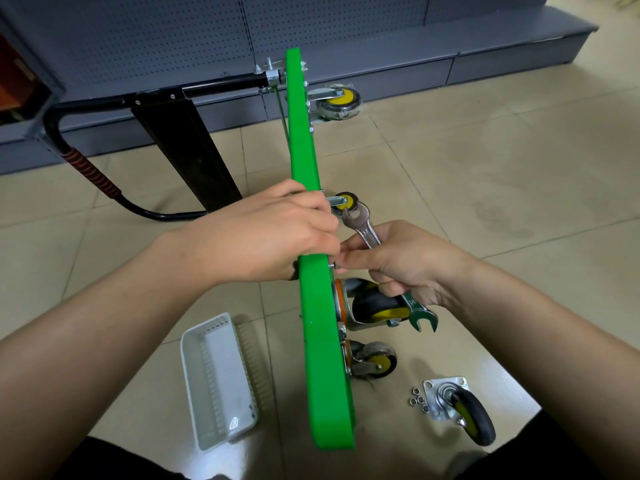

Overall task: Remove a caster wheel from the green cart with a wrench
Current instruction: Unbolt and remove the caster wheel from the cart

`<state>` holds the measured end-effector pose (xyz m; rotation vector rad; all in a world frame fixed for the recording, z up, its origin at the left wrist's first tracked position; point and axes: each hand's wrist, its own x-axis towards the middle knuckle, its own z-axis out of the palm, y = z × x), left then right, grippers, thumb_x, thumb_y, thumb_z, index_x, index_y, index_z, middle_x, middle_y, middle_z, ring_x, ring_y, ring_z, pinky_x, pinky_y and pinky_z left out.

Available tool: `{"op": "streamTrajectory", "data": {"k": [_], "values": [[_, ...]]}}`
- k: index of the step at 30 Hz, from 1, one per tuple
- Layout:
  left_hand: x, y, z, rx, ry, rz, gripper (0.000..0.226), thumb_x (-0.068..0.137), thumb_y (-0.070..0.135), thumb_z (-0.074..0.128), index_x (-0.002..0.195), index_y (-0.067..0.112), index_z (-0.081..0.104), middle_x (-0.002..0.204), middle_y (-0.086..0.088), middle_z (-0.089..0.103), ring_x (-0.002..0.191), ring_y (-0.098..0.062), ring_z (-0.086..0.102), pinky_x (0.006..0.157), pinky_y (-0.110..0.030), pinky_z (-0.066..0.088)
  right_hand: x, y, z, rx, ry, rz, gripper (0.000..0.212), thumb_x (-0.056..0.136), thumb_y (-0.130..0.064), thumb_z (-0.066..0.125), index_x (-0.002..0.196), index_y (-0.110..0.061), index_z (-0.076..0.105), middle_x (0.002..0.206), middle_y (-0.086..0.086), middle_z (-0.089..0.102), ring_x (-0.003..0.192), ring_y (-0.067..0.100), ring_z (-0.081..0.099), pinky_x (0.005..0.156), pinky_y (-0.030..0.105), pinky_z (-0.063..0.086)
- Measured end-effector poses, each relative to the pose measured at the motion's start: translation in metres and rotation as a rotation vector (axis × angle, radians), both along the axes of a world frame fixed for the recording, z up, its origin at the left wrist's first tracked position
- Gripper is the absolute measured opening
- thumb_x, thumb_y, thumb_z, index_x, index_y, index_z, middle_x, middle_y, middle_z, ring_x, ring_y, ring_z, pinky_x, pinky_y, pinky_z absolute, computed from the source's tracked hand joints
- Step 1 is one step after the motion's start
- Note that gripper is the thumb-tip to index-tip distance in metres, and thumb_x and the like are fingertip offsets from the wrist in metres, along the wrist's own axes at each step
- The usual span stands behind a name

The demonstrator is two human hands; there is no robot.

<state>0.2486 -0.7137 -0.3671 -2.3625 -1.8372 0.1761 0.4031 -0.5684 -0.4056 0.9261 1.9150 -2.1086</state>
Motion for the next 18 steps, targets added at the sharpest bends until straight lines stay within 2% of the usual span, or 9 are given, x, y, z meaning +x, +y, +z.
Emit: {"op": "streamTrajectory", "data": {"k": [2, 4, 6, 9, 13, 16, 18], "values": [[0.0003, -0.0006, 0.0003, 0.001, 0.001, 0.001, 0.023, 0.080, 0.038, 0.071, 0.103, 0.037, 0.065, 0.101, 0.018, 0.058, 0.119, -0.011, 0.048, 0.105, -0.033, 0.033, -0.0007, -0.0005, -0.0008, 0.002, 0.000, 0.010, 0.011, 0.090, -0.004, 0.073, 0.099, 0.001, 0.071, 0.078, 0.018, 0.062, 0.038, 0.008, 0.022, 0.038, 0.015, 0.016], [0.0008, -0.0014, 0.0010, 0.004, -0.003, 0.000, 0.024, 0.080, 0.036, 0.072, 0.102, 0.038, 0.064, 0.101, 0.018, 0.058, 0.119, -0.012, 0.048, 0.105, -0.033, 0.033, -0.0005, -0.0005, -0.0018, 0.007, 0.001, 0.027, 0.014, 0.089, -0.005, 0.074, 0.100, 0.003, 0.071, 0.079, 0.020, 0.052, 0.038, 0.008, 0.021, 0.038, 0.016, 0.015], [0.0014, -0.0019, 0.0016, 0.010, -0.005, 0.000, 0.025, 0.079, 0.035, 0.074, 0.101, 0.037, 0.064, 0.101, 0.018, 0.059, 0.119, -0.012, 0.049, 0.105, -0.033, 0.034, 0.0005, 0.0001, -0.0040, 0.008, 0.003, 0.033, 0.023, 0.089, -0.007, 0.074, 0.107, 0.007, 0.069, 0.078, 0.019, 0.053, 0.038, 0.008, 0.021, 0.038, 0.016, 0.015], [0.0023, -0.0018, 0.0018, 0.011, -0.004, 0.008, 0.024, 0.079, 0.035, 0.074, 0.101, 0.037, 0.064, 0.102, 0.019, 0.059, 0.120, -0.011, 0.048, 0.105, -0.033, 0.034, 0.0008, -0.0002, -0.0049, 0.021, 0.006, 0.044, 0.023, 0.089, -0.007, 0.075, 0.107, 0.006, 0.070, 0.080, 0.021, 0.047, 0.039, 0.009, 0.020, 0.038, 0.016, 0.014], [0.0025, -0.0026, 0.0005, 0.016, -0.004, 0.017, 0.025, 0.078, 0.034, 0.074, 0.101, 0.037, 0.064, 0.103, 0.018, 0.059, 0.121, -0.012, 0.048, 0.106, -0.035, 0.036, 0.0008, -0.0017, -0.0036, 0.043, -0.012, 0.074, 0.021, 0.088, -0.004, 0.075, 0.107, 0.005, 0.069, 0.078, 0.026, 0.059, 0.038, 0.011, 0.024, 0.036, 0.016, 0.016], [0.0028, -0.0031, 0.0008, 0.012, -0.005, 0.021, 0.027, 0.077, 0.033, 0.075, 0.101, 0.036, 0.063, 0.103, 0.018, 0.059, 0.121, -0.011, 0.047, 0.106, -0.037, 0.036, 0.0015, -0.0038, -0.0015, 0.044, -0.012, 0.068, 0.019, 0.089, -0.005, 0.073, 0.106, 0.004, 0.069, 0.075, 0.023, 0.061, 0.037, 0.011, 0.024, 0.035, 0.017, 0.016], [0.0031, -0.0031, 0.0009, 0.011, 0.002, 0.023, 0.028, 0.077, 0.032, 0.074, 0.102, 0.036, 0.063, 0.104, 0.018, 0.059, 0.122, -0.011, 0.047, 0.106, -0.037, 0.036, 0.0015, -0.0046, -0.0014, 0.050, -0.011, 0.072, 0.017, 0.092, -0.005, 0.071, 0.104, 0.005, 0.069, 0.064, 0.016, 0.060, 0.035, 0.010, 0.024, 0.035, 0.016, 0.017]]}}
